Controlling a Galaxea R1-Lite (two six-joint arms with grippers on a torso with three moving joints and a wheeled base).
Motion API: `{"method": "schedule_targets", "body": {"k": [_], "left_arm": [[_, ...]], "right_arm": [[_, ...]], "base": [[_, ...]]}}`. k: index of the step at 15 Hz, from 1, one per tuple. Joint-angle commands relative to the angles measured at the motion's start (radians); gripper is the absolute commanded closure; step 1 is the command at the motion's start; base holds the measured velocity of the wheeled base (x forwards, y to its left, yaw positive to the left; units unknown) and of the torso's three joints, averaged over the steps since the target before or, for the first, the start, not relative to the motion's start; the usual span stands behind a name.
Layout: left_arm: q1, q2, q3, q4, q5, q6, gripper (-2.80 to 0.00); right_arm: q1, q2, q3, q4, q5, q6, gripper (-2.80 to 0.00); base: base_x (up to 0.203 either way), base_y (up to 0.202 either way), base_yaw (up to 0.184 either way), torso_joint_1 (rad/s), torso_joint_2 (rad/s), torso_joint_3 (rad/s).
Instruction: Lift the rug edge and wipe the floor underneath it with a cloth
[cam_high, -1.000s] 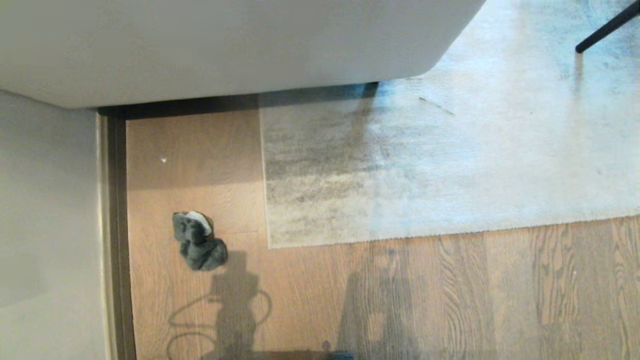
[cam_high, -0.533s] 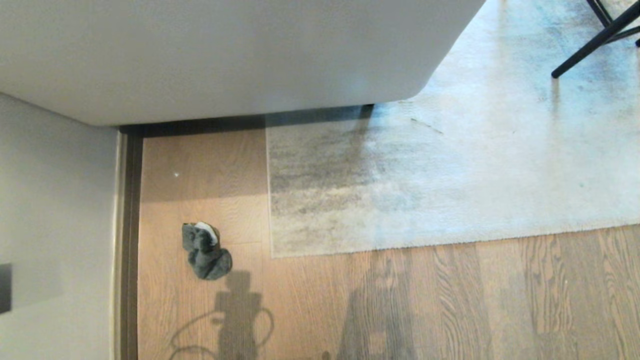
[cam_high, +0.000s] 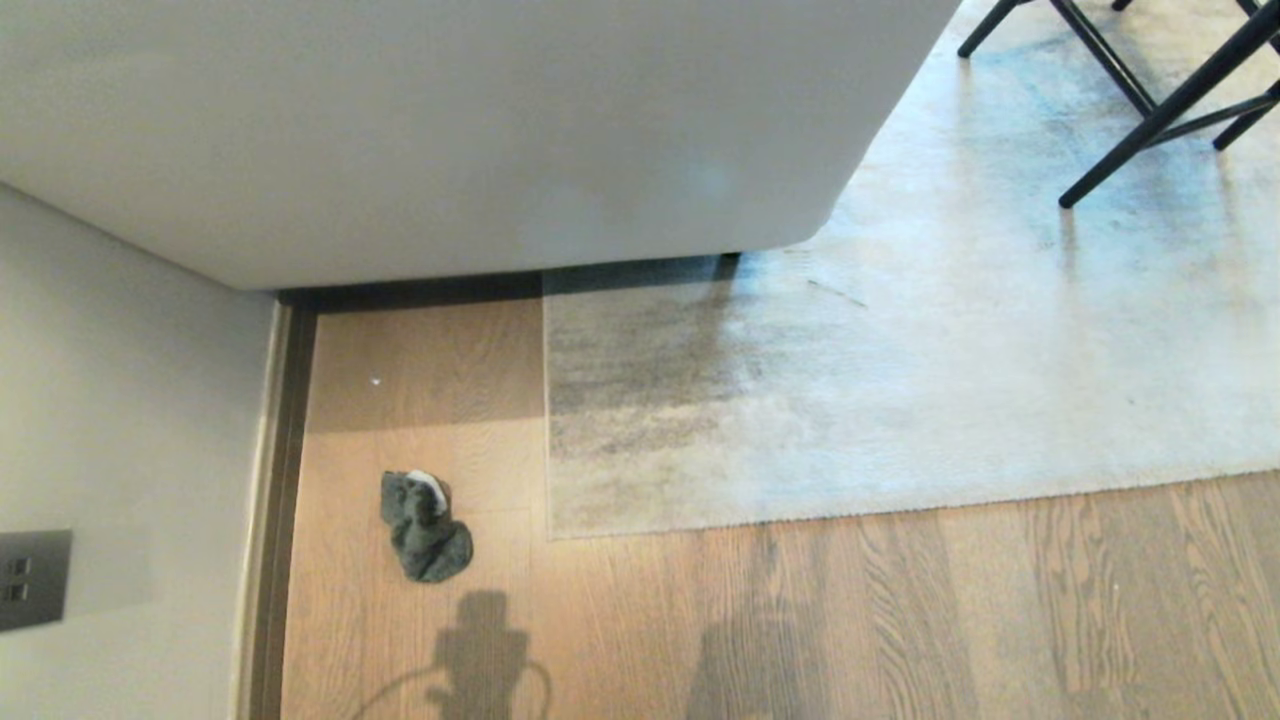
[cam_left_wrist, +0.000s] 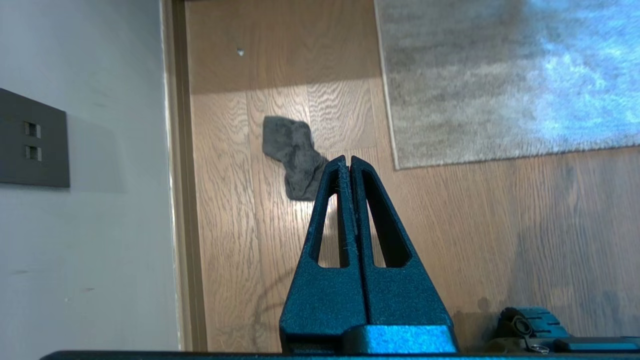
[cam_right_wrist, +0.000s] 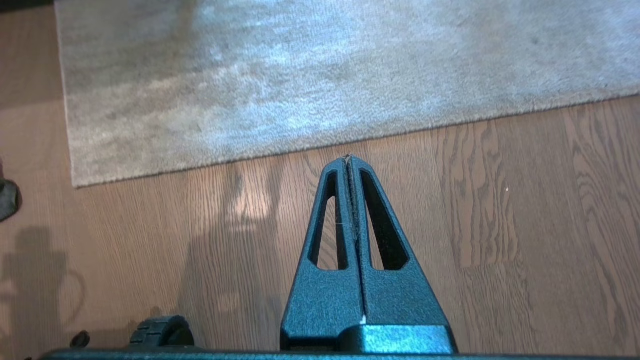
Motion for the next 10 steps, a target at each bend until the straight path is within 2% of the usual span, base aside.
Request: {"method": "schedule_targets", "body": {"k": [1,10], "left_arm": [[-0.001,0.0,0.0,-0.001,0.0,0.0,0.0],[0.0,0.0,0.0,-0.001,0.0,0.0,0.0]], "right_arm": [[0.0,0.002,0.0,-0.001,0.001,0.0,0.0],[0.0,0.002,0.0,-0.001,0.0,0.0,0.0]], "base": [[0.0,0.0,0.0,0.005,0.0,0.198],[0.0,0.0,0.0,0.001,0.0,0.203]]}}
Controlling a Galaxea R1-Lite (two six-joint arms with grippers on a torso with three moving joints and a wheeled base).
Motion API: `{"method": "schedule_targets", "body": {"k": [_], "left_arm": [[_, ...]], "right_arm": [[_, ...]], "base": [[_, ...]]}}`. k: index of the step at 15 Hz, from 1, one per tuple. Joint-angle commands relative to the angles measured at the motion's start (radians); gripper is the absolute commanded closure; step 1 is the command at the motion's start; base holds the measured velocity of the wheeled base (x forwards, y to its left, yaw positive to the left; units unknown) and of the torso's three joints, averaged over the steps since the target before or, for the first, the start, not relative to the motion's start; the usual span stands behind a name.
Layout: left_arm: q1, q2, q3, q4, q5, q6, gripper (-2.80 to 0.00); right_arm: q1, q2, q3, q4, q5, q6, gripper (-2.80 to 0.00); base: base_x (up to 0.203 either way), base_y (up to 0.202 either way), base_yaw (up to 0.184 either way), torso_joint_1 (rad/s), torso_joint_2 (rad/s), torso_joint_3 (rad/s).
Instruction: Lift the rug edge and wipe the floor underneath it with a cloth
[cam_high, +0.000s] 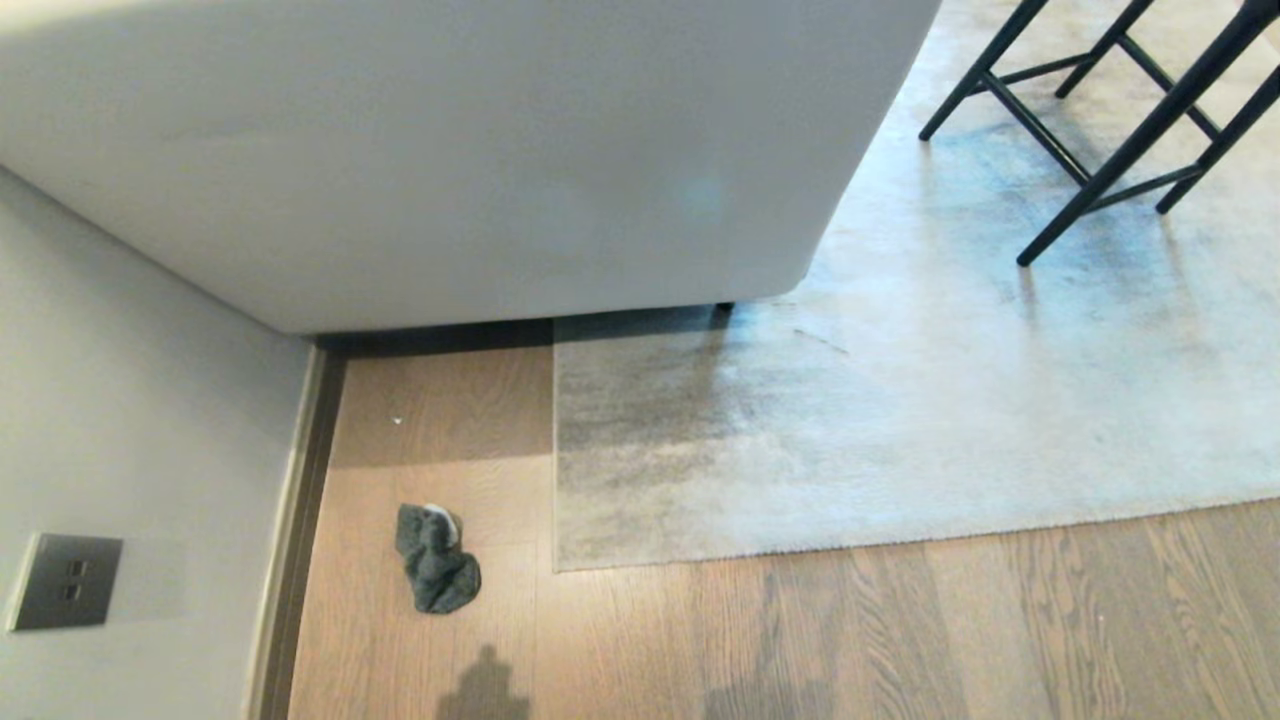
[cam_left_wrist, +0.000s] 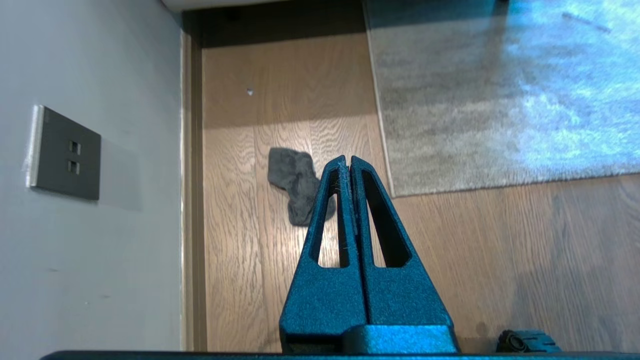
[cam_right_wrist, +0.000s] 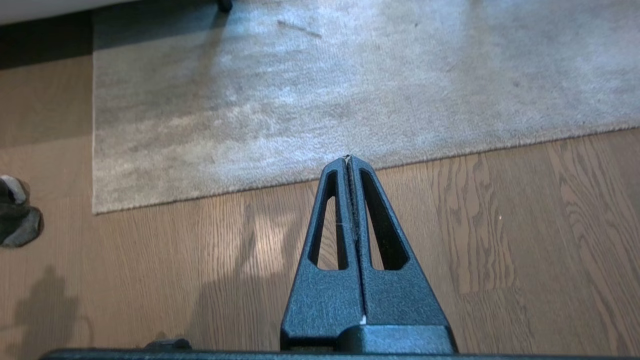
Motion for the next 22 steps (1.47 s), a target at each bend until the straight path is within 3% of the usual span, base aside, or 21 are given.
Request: {"method": "schedule_targets", "body": {"k": [1,22], "left_arm": [[0.0,0.0,0.0,-0.001,0.0,0.0,0.0],[0.0,0.0,0.0,-0.001,0.0,0.0,0.0]], "right_arm": [[0.0,0.002,0.0,-0.001,-0.001,0.0,0.0],[0.0,0.002,0.0,-0.001,-0.001,0.0,0.0]], "base": [[0.0,0.0,0.0,-0.002,0.0,0.199],[0.0,0.0,0.0,0.002,0.0,0.203]]}}
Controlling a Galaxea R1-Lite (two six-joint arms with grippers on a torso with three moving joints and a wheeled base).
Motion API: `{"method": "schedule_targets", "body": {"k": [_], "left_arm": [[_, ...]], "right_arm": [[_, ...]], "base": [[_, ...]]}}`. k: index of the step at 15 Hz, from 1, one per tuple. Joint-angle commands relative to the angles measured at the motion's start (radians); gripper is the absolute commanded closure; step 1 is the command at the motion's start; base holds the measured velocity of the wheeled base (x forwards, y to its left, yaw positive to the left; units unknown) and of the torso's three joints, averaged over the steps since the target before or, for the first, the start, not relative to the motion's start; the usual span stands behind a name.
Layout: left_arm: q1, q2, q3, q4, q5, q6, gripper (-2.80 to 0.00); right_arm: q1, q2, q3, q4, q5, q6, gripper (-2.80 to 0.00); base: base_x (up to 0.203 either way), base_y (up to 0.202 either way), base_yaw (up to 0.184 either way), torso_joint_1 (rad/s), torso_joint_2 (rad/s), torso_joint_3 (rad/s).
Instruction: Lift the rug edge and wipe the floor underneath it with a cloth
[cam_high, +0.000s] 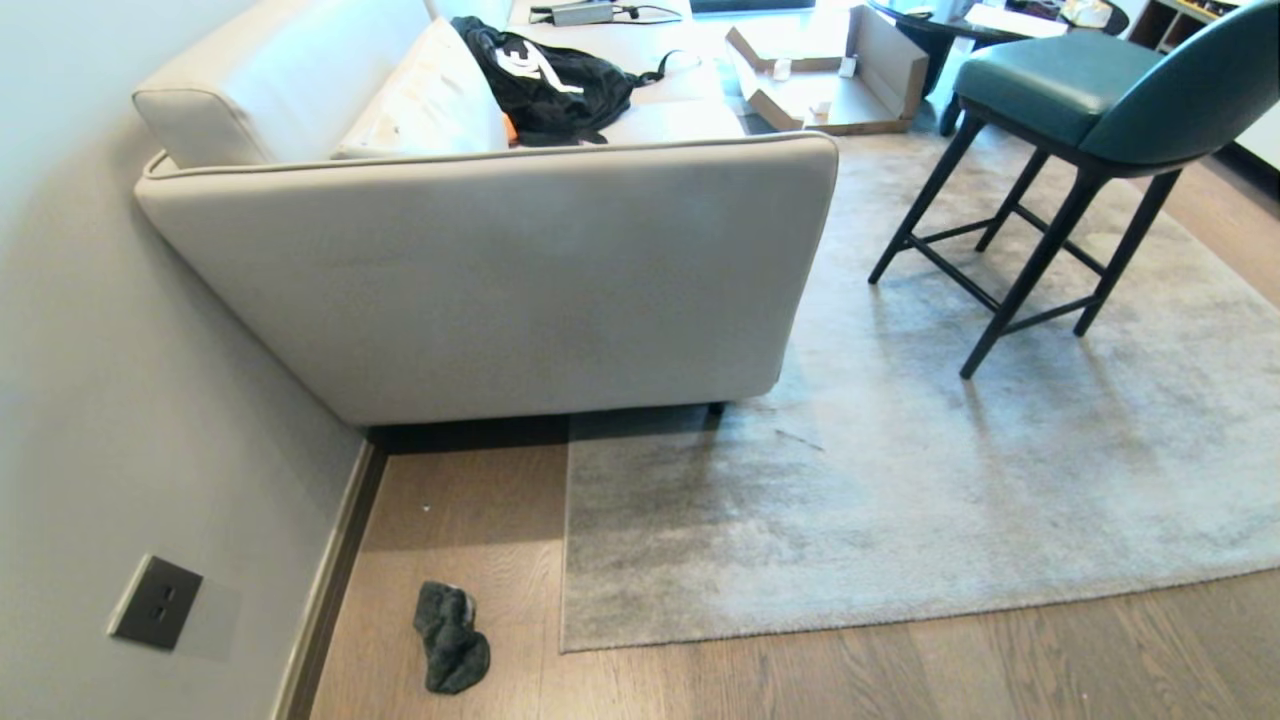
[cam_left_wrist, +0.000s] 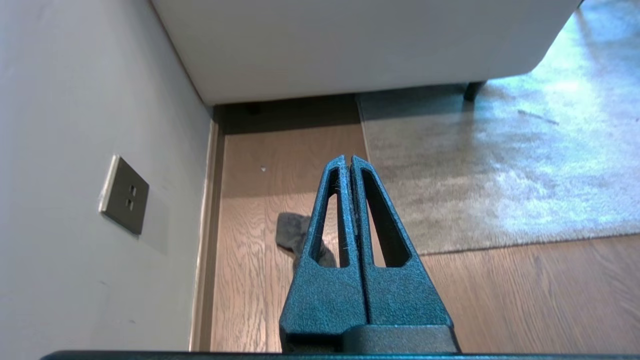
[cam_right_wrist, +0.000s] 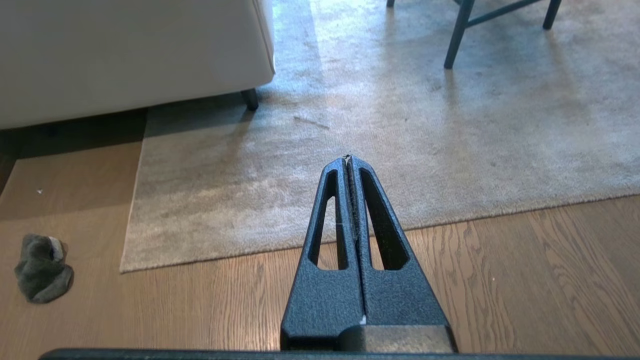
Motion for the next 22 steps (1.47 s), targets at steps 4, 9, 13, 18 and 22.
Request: {"method": "schedule_targets", "body": {"k": [4,9,13,18,22], "left_arm": [[0.0,0.0,0.0,-0.001,0.0,0.0,0.0],[0.0,0.0,0.0,-0.001,0.0,0.0,0.0],[0.0,0.0,0.0,-0.001,0.0,0.0,0.0],[0.0,0.0,0.0,-0.001,0.0,-0.001,0.0],[0.001,0.0,0.0,-0.001,-0.001,0.003,0.0]], "right_arm": [[0.0,0.002,0.0,-0.001,0.001,0.0,0.0],[0.0,0.002,0.0,-0.001,-0.001,0.0,0.0],[0.0,0.002,0.0,-0.001,0.0,0.0,0.0],[0.0,0.002,0.0,-0.001,-0.001,0.0,0.0],[0.0,0.002,0.0,-0.001,0.0,0.0,0.0]], "base": [[0.0,0.0,0.0,0.001,0.0,0.203],[0.0,0.0,0.0,-0.001,0.0,0.203],[0.0,0.0,0.0,0.004,0.0,0.204],[0.0,0.0,0.0,-0.001,0.0,0.08],[0.0,0.0,0.0,0.0,0.0,0.0]]}}
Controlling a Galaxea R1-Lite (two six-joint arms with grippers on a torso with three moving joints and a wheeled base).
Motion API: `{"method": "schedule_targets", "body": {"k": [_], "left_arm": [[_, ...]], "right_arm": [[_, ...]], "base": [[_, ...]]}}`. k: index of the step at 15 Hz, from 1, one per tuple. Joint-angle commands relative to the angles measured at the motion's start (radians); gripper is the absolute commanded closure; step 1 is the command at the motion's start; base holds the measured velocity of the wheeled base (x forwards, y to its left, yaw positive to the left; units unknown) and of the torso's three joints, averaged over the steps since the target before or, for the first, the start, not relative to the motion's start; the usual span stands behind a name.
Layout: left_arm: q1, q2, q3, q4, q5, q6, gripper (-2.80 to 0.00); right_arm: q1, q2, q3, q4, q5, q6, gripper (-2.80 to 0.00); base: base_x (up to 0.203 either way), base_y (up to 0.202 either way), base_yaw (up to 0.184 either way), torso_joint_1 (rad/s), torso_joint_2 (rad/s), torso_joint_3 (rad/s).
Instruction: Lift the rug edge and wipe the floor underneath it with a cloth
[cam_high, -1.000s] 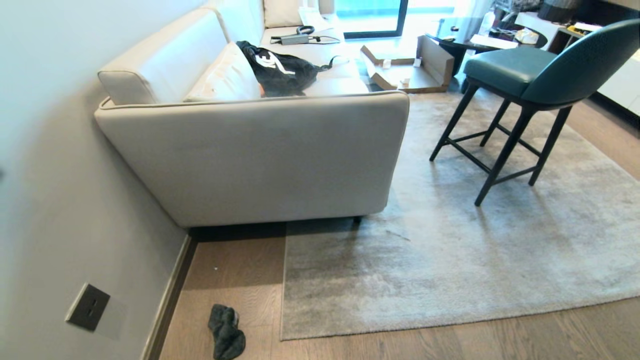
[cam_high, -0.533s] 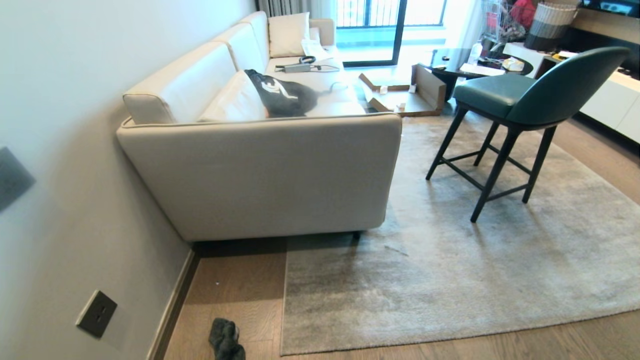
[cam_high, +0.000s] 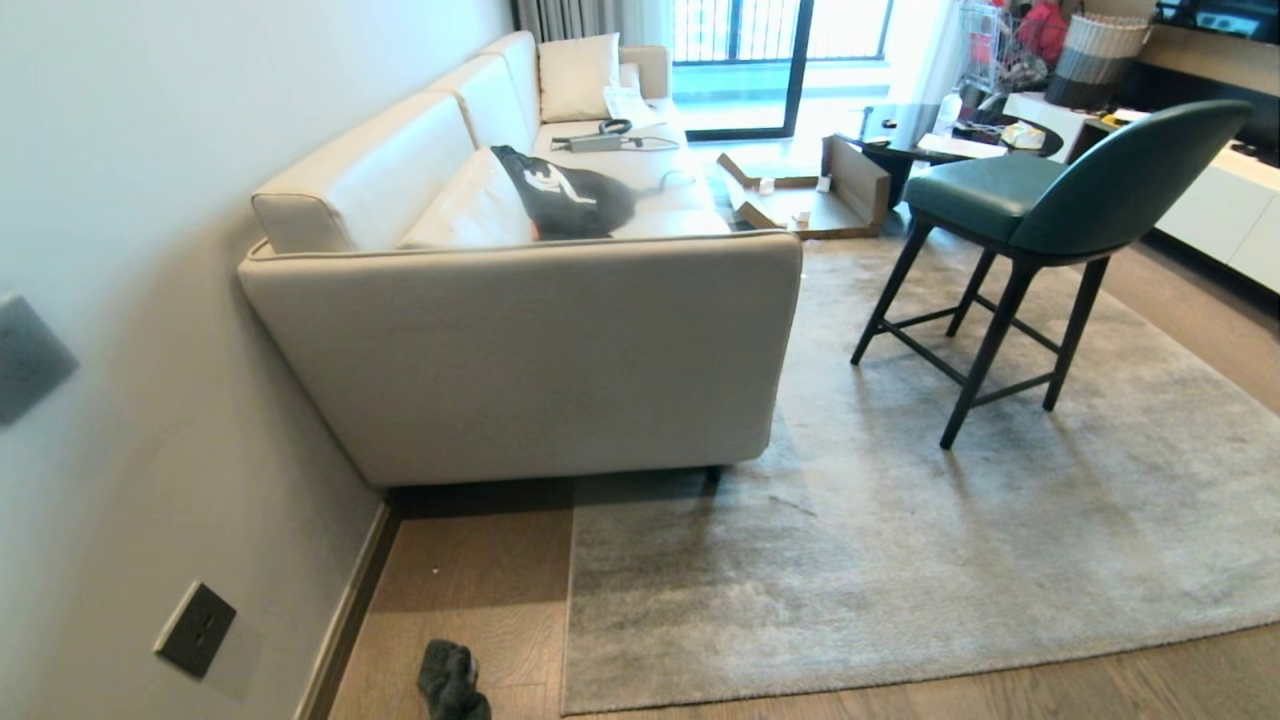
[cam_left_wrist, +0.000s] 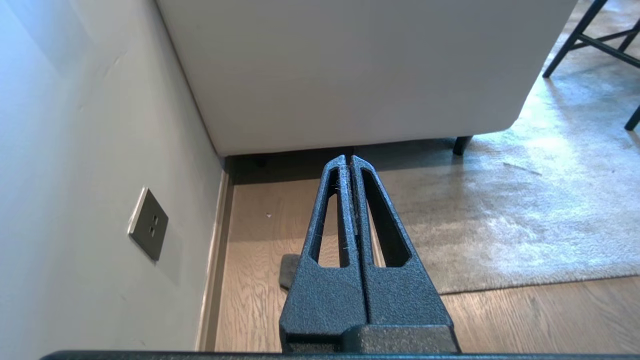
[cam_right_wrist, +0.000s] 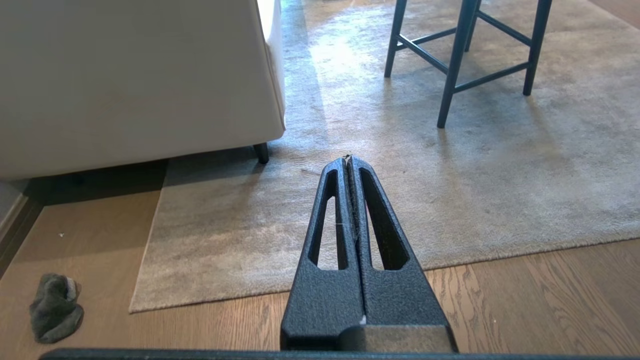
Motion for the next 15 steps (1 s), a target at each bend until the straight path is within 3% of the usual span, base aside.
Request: {"method": "schedule_targets", "body": {"k": [1,15], "left_arm": [[0.0,0.0,0.0,0.0,-0.001,0.004,0.0],[0.0,0.0,0.0,0.0,0.002,-0.021,0.0]], "right_arm": [[0.0,0.002,0.0,0.0,-0.001,0.0,0.0],[0.0,0.002,0.0,0.0,-0.001,0.0,0.0]], "base": [[0.0,0.0,0.0,0.007,0.0,0.049],[0.0,0.0,0.0,0.001,0.0,0.012]]}}
